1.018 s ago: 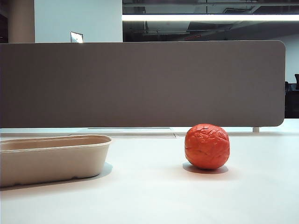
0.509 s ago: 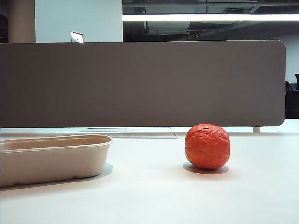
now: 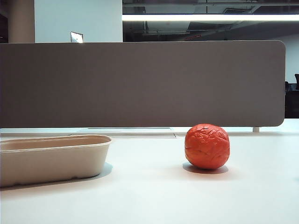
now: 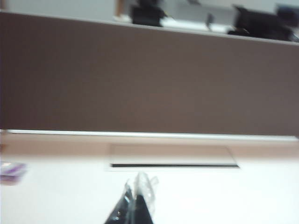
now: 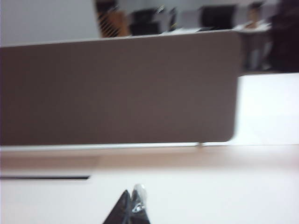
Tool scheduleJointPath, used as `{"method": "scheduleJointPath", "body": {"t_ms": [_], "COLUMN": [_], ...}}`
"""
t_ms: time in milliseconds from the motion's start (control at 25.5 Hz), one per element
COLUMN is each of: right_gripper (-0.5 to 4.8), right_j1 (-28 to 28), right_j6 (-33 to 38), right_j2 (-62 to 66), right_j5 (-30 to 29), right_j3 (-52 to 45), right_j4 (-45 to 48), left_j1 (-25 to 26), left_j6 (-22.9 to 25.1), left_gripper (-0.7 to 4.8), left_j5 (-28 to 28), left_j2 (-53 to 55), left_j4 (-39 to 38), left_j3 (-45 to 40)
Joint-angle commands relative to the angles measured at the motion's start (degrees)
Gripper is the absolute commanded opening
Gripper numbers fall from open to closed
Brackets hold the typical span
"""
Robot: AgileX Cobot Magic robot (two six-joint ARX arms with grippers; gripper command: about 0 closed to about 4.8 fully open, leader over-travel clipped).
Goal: Pick up the orange and place it into the paper lunchbox.
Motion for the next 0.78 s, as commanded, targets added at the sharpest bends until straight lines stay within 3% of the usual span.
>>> {"method": "scheduleJointPath", "body": {"t_ms": [39, 196, 470, 627, 783], "right_gripper": [-0.06, -0.06, -0.06, -0.06, -0.06], "right_j1": [0.52, 7.37, 21.05, 23.02, 22.97], "right_j6": [-0.02, -0.61, -2.25, -2.19, -2.91], "right_j2": [6.91, 17.57, 25.16, 25.90, 25.90], "right_j5": [-6.12, -6.97, -6.97, -8.57, -10.60], "right_j3": [5.88, 14.88, 15.67, 15.63, 15.54], "right_j4": [-0.17, -5.92, -7.61, -14.53, -23.12], "left_j1": [-0.87, -7.52, -19.76, -23.61, -23.63], "left_j6": [0.28, 0.44, 0.44, 0.48, 0.46], "left_gripper": [-0.06, -0.06, -0.05, -0.06, -0.06], "left_j5": [3.26, 3.06, -2.34, -2.34, -2.36], "left_j2": [4.37, 9.14, 10.71, 10.78, 10.78], "left_j4": [-4.35, -10.27, -18.27, -25.38, -28.87], "left_j3": [5.66, 12.02, 12.68, 14.93, 19.87]}}
